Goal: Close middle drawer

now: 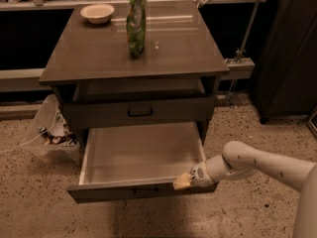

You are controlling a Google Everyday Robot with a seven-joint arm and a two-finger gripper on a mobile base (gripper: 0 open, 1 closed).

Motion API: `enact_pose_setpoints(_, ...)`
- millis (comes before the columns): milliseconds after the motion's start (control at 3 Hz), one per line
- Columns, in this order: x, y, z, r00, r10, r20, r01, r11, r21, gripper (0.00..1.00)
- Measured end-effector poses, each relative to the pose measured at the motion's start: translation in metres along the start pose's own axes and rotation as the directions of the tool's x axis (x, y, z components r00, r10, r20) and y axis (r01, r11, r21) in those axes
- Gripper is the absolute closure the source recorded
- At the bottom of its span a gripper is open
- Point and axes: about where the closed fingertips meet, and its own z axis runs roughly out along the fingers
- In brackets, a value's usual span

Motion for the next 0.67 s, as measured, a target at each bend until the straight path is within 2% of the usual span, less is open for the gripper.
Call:
enact_pose_setpoints(333,0.0000,0.0000,0.0000,1.000,0.000,0.000,0.000,1.0000,0.000,1.00)
enact_pose_setpoints(667,0.0084,-0.0091,0.0059,0.999,0.041,-0.014,-0.041,0.9989,-0.020,1.00)
